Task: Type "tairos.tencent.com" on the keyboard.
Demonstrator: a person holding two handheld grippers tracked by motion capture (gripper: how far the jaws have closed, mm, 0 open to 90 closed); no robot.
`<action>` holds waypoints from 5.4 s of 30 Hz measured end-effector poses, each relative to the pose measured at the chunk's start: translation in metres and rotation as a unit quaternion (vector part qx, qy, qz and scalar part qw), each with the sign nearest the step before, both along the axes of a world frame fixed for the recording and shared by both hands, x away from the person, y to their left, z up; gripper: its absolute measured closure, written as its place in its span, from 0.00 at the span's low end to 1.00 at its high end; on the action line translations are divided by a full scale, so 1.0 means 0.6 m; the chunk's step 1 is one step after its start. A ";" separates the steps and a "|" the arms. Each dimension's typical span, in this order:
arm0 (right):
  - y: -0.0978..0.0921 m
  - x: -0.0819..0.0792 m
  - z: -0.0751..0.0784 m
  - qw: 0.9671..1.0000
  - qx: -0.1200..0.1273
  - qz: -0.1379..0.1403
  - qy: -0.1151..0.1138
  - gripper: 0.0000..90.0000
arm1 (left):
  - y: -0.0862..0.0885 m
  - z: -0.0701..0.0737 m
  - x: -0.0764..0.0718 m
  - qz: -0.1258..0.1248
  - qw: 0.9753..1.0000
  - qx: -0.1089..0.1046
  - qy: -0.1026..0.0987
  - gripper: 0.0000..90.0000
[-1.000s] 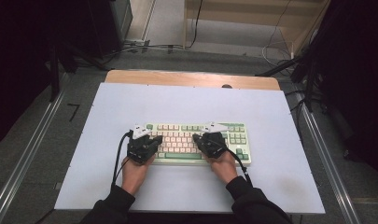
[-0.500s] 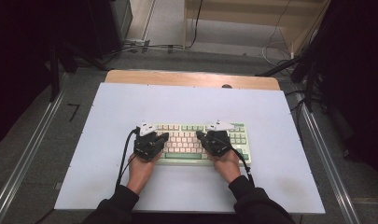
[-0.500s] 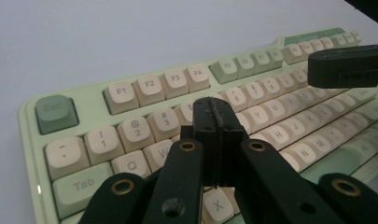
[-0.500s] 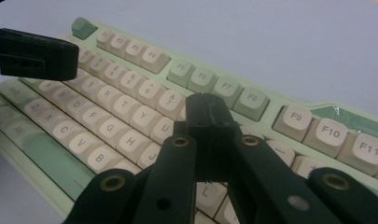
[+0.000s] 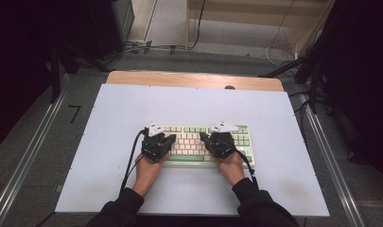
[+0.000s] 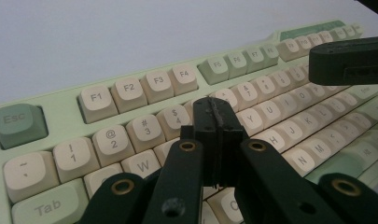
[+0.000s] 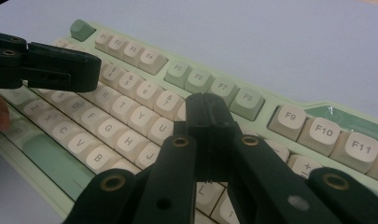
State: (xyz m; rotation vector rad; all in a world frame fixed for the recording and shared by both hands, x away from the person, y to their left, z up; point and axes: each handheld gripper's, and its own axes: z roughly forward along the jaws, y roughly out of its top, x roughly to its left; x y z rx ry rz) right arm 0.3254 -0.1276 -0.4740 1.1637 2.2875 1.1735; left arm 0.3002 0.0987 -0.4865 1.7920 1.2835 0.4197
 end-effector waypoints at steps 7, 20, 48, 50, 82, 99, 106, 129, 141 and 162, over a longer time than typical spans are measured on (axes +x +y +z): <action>-0.001 0.000 0.001 1.000 0.001 -0.001 0.001 0.97 | -0.002 -0.005 0.004 0.000 1.000 0.004 0.004 1.00; -0.002 0.001 0.001 1.000 0.002 0.000 0.000 0.97 | -0.007 -0.007 0.007 -0.001 1.000 0.005 0.007 1.00; -0.001 0.000 0.002 1.000 0.003 0.001 0.000 0.97 | -0.010 -0.010 0.009 -0.003 1.000 0.011 0.012 1.00; -0.001 -0.001 0.002 1.000 0.004 0.001 0.000 0.97 | -0.011 -0.011 0.009 -0.003 1.000 0.013 0.015 1.00; -0.004 -0.001 0.000 1.000 -0.003 -0.002 0.002 0.97 | 0.004 0.009 -0.010 -0.001 1.000 -0.011 -0.002 1.00; -0.005 0.006 -0.016 0.999 -0.023 -0.010 0.025 0.97 | 0.015 0.012 -0.015 0.003 1.000 -0.012 -0.005 1.00; -0.003 0.008 -0.021 0.999 -0.029 -0.008 0.029 0.97 | 0.016 0.012 -0.014 0.003 1.000 -0.011 -0.004 1.00; -0.014 0.003 -0.006 1.000 -0.012 -0.013 0.017 0.97 | 0.026 0.009 -0.018 0.009 1.000 -0.011 0.000 1.00; -0.015 0.001 -0.003 1.000 -0.010 -0.012 0.013 0.97 | 0.029 0.005 -0.021 0.010 1.000 -0.007 0.003 1.00; -0.019 0.001 -0.001 1.000 -0.008 -0.015 0.013 0.97 | 0.042 -0.005 -0.025 0.019 1.000 -0.003 0.013 1.00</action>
